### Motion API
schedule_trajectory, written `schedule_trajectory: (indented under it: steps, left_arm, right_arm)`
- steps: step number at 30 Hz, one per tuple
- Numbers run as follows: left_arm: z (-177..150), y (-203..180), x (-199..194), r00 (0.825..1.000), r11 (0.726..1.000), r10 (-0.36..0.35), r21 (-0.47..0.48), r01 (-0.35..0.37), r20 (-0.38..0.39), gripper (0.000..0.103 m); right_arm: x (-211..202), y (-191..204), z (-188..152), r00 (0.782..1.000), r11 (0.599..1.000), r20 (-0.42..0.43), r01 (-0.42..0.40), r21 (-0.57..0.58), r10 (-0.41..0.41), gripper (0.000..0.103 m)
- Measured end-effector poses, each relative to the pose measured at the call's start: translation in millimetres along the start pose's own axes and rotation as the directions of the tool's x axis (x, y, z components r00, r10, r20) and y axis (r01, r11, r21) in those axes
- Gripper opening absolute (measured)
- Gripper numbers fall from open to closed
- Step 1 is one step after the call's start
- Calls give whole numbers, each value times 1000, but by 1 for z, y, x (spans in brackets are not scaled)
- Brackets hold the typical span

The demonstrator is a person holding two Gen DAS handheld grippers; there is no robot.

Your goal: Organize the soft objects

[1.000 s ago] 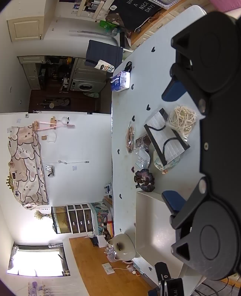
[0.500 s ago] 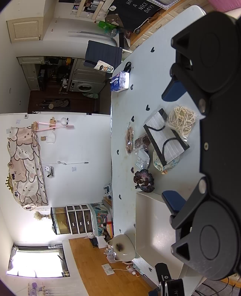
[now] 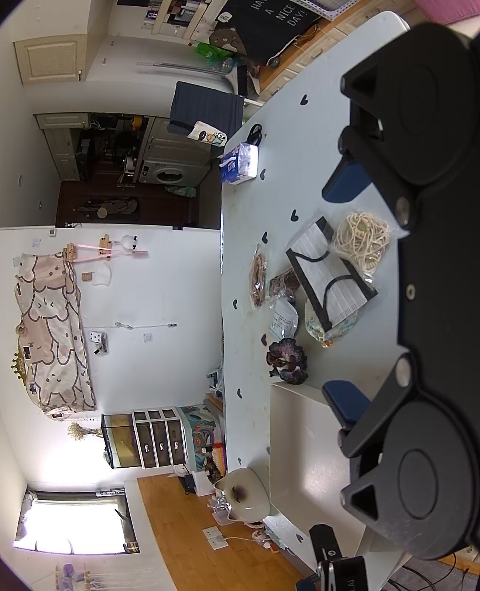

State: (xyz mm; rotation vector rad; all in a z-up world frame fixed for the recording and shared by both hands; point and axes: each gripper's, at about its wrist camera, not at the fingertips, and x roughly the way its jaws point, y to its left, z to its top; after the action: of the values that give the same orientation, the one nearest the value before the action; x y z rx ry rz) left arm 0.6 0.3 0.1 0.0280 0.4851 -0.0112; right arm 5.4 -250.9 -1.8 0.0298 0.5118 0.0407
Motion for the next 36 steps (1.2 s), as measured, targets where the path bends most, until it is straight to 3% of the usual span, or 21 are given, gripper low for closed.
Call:
schedule_trajectory:
  steps: [36]
  left_arm:
    - [0,0,0,1000,1000,-1,-3,1,0,103]
  right_arm:
    - [-1,-4,2,1000,1000,-4,-1,3,1,103]
